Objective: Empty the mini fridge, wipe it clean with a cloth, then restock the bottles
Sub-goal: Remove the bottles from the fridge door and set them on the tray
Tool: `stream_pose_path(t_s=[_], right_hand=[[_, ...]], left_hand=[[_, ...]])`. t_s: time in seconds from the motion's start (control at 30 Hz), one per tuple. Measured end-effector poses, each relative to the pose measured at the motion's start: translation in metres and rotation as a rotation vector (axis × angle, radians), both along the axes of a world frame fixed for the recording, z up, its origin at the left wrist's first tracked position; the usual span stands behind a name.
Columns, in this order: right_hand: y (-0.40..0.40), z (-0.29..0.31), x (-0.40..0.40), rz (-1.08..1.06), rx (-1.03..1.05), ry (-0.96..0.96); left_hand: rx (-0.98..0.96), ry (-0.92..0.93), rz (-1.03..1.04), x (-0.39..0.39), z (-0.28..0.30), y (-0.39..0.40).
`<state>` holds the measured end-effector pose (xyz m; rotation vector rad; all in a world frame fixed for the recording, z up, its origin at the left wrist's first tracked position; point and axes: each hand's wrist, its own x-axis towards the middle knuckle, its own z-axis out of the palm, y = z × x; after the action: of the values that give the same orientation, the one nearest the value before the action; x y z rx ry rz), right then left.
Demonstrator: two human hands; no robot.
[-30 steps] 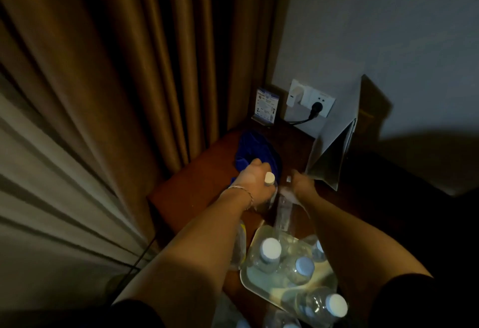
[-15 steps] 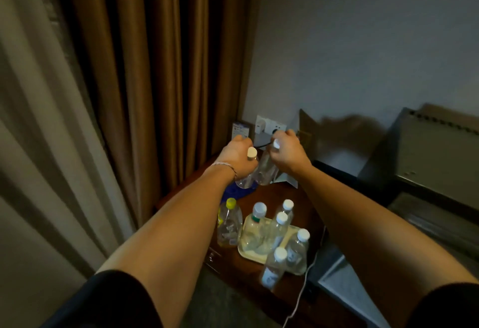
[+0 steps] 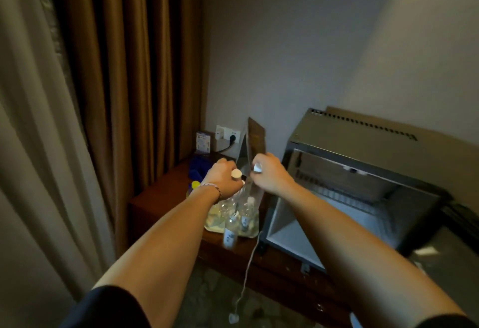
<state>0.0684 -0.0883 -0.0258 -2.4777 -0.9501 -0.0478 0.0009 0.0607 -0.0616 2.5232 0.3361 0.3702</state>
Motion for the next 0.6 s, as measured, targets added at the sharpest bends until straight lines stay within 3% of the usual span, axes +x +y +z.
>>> stream_pose_path(t_s=[0.6], right_hand=[[-0.259,-0.106,-0.187,-0.113,-0.057,0.182]], left_hand=[[0.006,0.207,-0.117,-0.167,-0.079,-0.258]])
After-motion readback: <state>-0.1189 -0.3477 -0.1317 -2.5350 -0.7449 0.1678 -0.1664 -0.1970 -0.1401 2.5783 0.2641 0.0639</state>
